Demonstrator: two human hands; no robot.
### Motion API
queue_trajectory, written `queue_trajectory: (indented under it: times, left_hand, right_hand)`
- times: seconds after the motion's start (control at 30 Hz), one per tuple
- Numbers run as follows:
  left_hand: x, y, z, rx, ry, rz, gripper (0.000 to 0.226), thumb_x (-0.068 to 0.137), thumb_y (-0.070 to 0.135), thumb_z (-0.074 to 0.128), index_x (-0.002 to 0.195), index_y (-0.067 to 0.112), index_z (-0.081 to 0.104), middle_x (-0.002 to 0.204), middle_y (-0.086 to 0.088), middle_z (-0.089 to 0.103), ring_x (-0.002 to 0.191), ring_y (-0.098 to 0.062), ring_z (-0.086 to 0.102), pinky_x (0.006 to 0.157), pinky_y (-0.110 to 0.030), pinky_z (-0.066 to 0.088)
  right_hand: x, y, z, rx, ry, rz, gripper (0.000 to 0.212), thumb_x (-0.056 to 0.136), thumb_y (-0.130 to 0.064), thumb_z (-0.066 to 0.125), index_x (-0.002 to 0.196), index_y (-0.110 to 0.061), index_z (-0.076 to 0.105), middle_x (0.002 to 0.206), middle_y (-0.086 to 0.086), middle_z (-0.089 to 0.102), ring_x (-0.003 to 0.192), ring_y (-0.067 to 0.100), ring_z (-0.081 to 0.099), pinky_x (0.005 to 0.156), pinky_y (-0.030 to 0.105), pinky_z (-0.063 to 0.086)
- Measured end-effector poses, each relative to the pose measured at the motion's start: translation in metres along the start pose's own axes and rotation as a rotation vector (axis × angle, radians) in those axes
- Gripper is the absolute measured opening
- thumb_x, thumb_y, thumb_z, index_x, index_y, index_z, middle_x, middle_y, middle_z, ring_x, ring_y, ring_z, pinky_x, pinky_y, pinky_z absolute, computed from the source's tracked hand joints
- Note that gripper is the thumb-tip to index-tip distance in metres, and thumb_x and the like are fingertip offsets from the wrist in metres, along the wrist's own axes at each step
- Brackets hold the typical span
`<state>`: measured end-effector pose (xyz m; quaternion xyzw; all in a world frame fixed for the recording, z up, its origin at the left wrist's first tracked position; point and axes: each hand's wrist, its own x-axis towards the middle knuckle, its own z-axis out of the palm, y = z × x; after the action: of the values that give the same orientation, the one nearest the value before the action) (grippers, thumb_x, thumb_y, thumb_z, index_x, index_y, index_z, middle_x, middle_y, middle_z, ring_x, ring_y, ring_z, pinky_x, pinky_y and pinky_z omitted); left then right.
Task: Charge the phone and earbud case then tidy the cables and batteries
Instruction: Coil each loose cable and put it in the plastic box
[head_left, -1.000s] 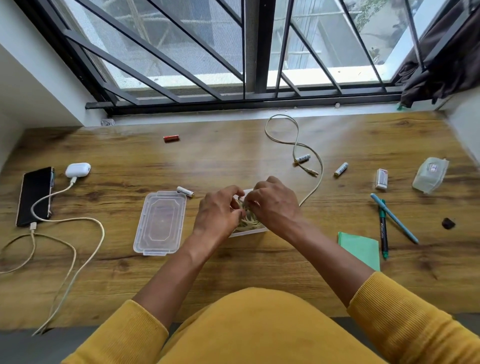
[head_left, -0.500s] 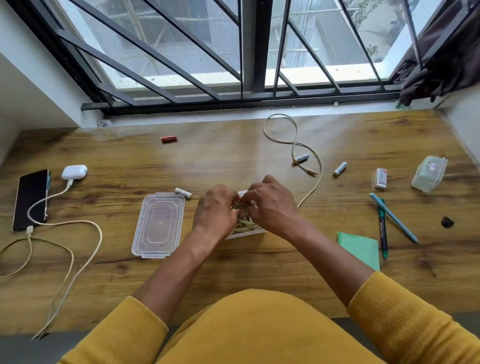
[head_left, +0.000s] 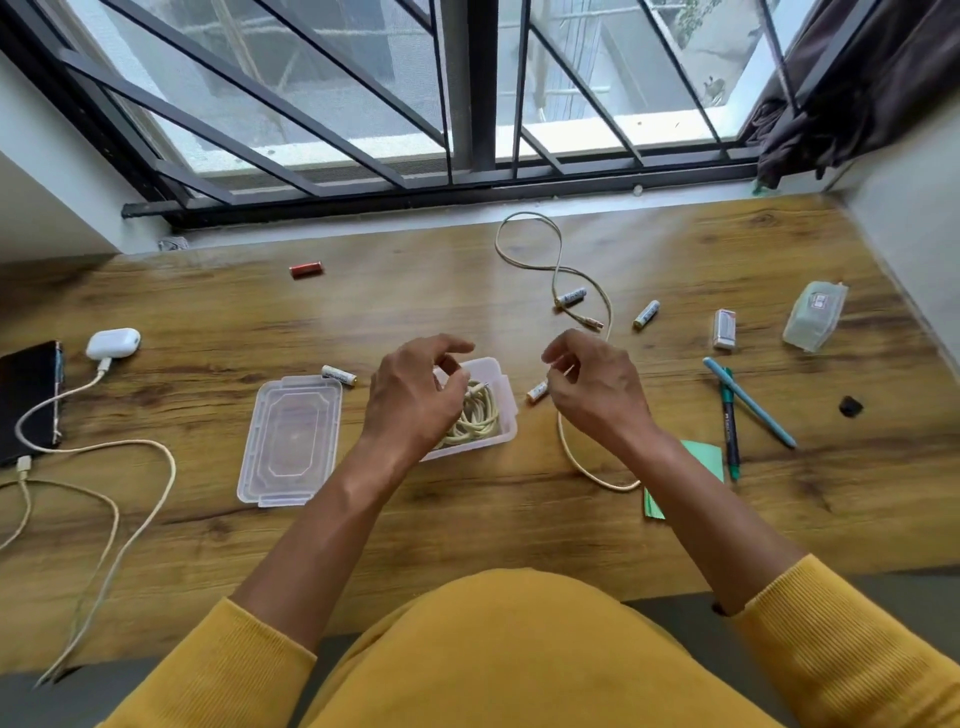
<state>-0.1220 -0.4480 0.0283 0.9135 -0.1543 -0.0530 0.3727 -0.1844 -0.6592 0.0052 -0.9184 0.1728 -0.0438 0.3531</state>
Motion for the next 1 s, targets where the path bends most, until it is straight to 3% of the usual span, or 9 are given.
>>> queue_trajectory:
  times: [0.07, 0.17, 0.3, 0.53, 0.7, 0.8, 0.9, 1.0]
  left_hand:
    - [-0.003, 0.006, 0.006, -0.014, 0.005, 0.02, 0.027, 0.093, 0.024, 0.07, 0.118, 0.033, 0.078, 0.093, 0.015, 0.074, 0.065, 0.001, 0.061, 0.079, -0.031, 0.056]
    - [-0.006, 0.015, 0.017, -0.038, -0.016, 0.037, 0.024, 0.094, 0.023, 0.069, 0.113, 0.034, 0.079, 0.094, 0.015, 0.074, 0.067, 0.001, 0.062, 0.074, -0.027, 0.051]
    - [-0.009, 0.027, 0.034, -0.072, -0.054, 0.059, 0.023, 0.095, 0.023, 0.068, 0.111, 0.034, 0.079, 0.092, 0.015, 0.073, 0.069, 0.003, 0.062, 0.072, -0.026, 0.049]
    - [-0.019, 0.044, 0.057, -0.061, -0.111, 0.074, 0.022, 0.097, 0.024, 0.066, 0.109, 0.036, 0.079, 0.09, 0.017, 0.072, 0.078, 0.002, 0.065, 0.076, -0.029, 0.053]
    - [-0.021, 0.053, 0.066, -0.088, -0.216, 0.1, 0.045, 0.093, 0.005, 0.054, 0.118, 0.034, 0.077, 0.107, 0.015, 0.078, 0.098, 0.001, 0.07, 0.093, -0.031, 0.059]
    - [-0.018, 0.061, 0.071, -0.088, -0.286, 0.155, 0.054, 0.089, 0.007, 0.048, 0.125, 0.039, 0.072, 0.117, 0.016, 0.076, 0.101, -0.002, 0.071, 0.088, -0.031, 0.059]
    - [-0.01, 0.07, 0.075, -0.202, -0.285, 0.187, 0.041, 0.097, 0.005, 0.061, 0.121, 0.035, 0.075, 0.109, 0.018, 0.077, 0.101, 0.004, 0.07, 0.079, -0.02, 0.056]
    - [0.002, 0.077, 0.079, -0.309, -0.22, 0.179, 0.02, 0.097, 0.011, 0.07, 0.103, 0.029, 0.079, 0.086, 0.019, 0.077, 0.085, 0.003, 0.072, 0.068, -0.022, 0.056]
  right_hand:
    - [-0.007, 0.005, -0.008, -0.15, -0.187, 0.049, 0.013, 0.083, -0.024, 0.065, 0.094, -0.03, 0.067, 0.084, -0.012, 0.067, 0.085, 0.017, 0.066, 0.066, 0.032, 0.048]
    - [-0.021, 0.01, -0.014, -0.479, -0.406, 0.04, 0.01, 0.078, -0.036, 0.068, 0.085, -0.03, 0.064, 0.09, -0.011, 0.067, 0.093, 0.019, 0.065, 0.069, 0.032, 0.04]
    - [-0.036, 0.018, -0.012, -0.675, -0.433, -0.015, 0.018, 0.08, -0.041, 0.07, 0.091, -0.028, 0.066, 0.101, -0.002, 0.07, 0.102, 0.025, 0.065, 0.078, 0.035, 0.047]
    - [-0.043, 0.026, -0.014, -0.601, -0.473, 0.025, 0.018, 0.089, -0.04, 0.069, 0.103, -0.029, 0.068, 0.11, 0.001, 0.066, 0.105, 0.025, 0.063, 0.087, 0.041, 0.054]
    - [-0.037, 0.029, -0.032, -0.414, -0.383, 0.053, 0.017, 0.082, -0.042, 0.07, 0.083, -0.029, 0.058, 0.091, -0.005, 0.063, 0.089, 0.02, 0.06, 0.072, 0.036, 0.046]
    - [-0.031, 0.029, -0.051, -0.121, -0.357, 0.066, 0.013, 0.081, -0.036, 0.07, 0.084, -0.026, 0.063, 0.081, -0.004, 0.07, 0.081, 0.017, 0.067, 0.07, 0.039, 0.054]
    - [-0.024, 0.028, -0.072, 0.362, -0.366, 0.047, 0.011, 0.092, -0.014, 0.07, 0.093, -0.003, 0.069, 0.072, 0.007, 0.074, 0.068, 0.019, 0.071, 0.069, 0.04, 0.059]
    - [-0.018, 0.026, -0.091, 0.593, -0.337, -0.021, 0.016, 0.101, -0.009, 0.066, 0.102, 0.007, 0.067, 0.066, 0.01, 0.063, 0.058, 0.018, 0.059, 0.057, 0.029, 0.052]
